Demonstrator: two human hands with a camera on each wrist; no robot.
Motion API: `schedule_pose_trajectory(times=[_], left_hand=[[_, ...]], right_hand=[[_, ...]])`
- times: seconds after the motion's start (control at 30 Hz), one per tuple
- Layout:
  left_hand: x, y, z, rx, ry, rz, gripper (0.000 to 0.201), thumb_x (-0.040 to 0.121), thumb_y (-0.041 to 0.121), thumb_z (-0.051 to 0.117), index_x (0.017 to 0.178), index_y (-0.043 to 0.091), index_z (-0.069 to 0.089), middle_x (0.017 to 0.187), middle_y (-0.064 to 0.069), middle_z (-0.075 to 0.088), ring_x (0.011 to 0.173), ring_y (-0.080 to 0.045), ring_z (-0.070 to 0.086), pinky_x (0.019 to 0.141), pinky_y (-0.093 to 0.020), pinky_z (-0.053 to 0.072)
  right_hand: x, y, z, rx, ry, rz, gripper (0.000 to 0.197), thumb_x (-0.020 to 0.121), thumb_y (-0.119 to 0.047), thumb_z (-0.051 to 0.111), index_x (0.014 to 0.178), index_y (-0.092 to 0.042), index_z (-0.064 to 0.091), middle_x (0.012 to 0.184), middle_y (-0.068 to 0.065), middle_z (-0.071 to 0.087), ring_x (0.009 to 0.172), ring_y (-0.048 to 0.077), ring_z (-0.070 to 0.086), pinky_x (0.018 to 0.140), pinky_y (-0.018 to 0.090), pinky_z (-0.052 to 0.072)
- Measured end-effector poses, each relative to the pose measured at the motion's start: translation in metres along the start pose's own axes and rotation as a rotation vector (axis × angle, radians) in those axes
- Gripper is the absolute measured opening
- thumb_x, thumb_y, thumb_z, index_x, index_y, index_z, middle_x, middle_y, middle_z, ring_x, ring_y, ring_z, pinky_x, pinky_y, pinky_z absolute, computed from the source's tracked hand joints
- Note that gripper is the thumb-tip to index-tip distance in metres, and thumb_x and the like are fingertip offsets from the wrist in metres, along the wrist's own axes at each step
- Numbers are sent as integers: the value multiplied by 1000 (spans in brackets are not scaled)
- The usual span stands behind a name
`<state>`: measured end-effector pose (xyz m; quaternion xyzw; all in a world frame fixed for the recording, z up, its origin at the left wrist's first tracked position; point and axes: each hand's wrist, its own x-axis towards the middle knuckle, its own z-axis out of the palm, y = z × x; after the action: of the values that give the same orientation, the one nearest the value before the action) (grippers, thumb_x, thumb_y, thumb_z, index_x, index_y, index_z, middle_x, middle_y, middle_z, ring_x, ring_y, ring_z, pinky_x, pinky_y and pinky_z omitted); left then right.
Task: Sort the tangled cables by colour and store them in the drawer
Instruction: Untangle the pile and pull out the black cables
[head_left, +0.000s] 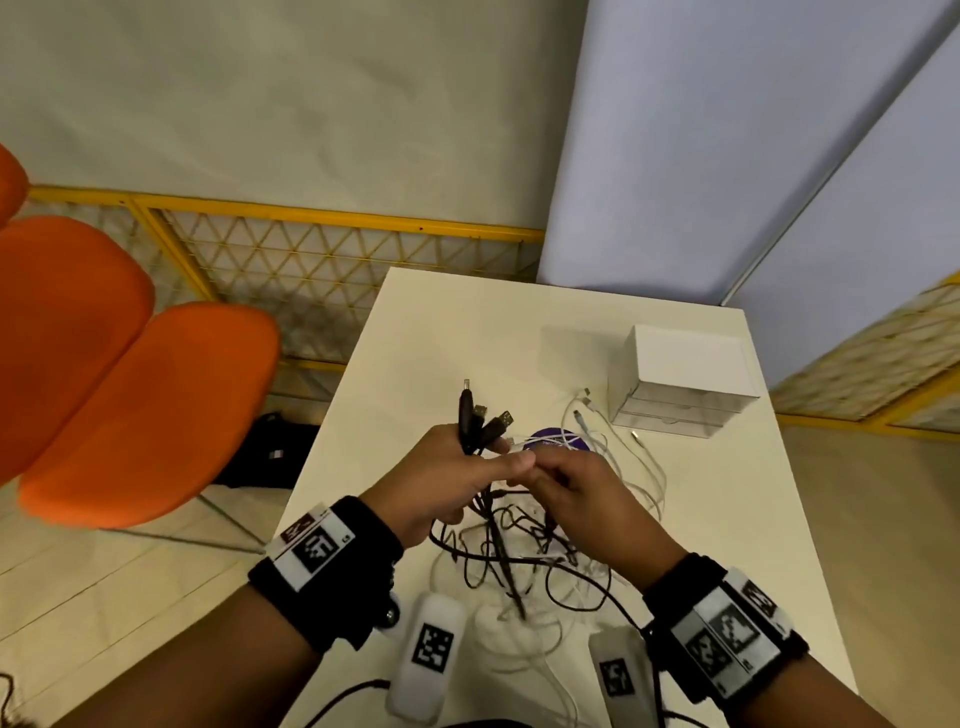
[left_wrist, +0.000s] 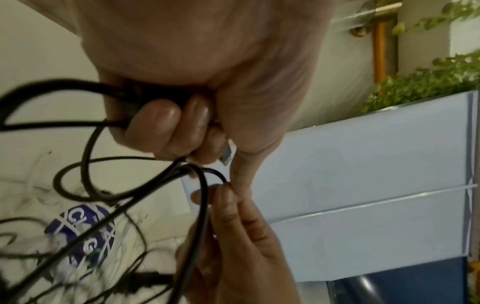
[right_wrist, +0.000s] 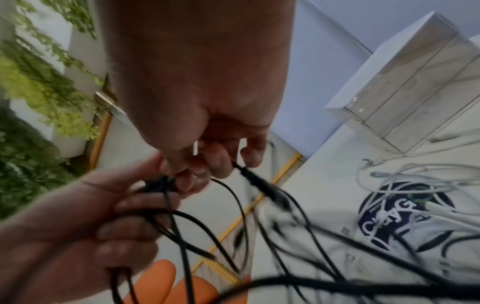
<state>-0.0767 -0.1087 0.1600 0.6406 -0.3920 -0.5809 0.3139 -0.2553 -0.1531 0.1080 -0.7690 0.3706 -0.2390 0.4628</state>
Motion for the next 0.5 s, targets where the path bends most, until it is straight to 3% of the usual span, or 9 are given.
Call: schedule_pose_trajectory(times=[0.07, 0.17, 0.23, 0.4, 0.5], left_hand=[[2, 3, 2, 57, -31, -4, 26, 91, 38, 71, 84, 13, 72, 51, 9, 31, 47, -11, 22, 48, -28, 15], [3, 6, 1, 193, -27, 11, 33, 95, 36, 64, 78, 9, 72, 47, 10, 31, 44, -10, 25, 46, -26, 20], [3, 10, 0, 274, -42, 35, 35, 95, 38, 64, 76, 11, 71, 45, 11, 34, 45, -12, 29, 46, -26, 24], [-2, 24, -5, 280, -23, 97, 32, 99, 32, 60, 74, 12, 65, 37, 15, 41, 35, -3, 35, 41, -18, 28], [-4, 28, -15, 267, -13, 116, 32, 96, 35, 63, 71, 16, 66, 43, 13, 36, 40, -7, 30, 44, -22, 26]], right_hand=[[-2, 0, -4, 1, 7, 11, 17, 99, -23, 57, 85, -20, 68, 62, -9, 54, 56, 4, 45, 56, 19, 37], [-6, 4, -8, 15, 1, 75, 23, 97, -33, 59, 74, -29, 62, 62, -9, 56, 57, 8, 49, 58, 31, 46], [-11, 10, -10, 8, -22, 109, 27, 97, -35, 57, 71, -29, 59, 60, -12, 53, 56, 6, 45, 57, 30, 42], [-17, 19, -17, -32, -19, 93, 26, 101, -28, 51, 77, -20, 58, 69, -3, 59, 64, 2, 52, 64, 19, 41], [-20, 23, -23, -44, -7, 100, 25, 102, -29, 49, 80, -23, 56, 72, 2, 60, 68, 12, 53, 67, 28, 44]])
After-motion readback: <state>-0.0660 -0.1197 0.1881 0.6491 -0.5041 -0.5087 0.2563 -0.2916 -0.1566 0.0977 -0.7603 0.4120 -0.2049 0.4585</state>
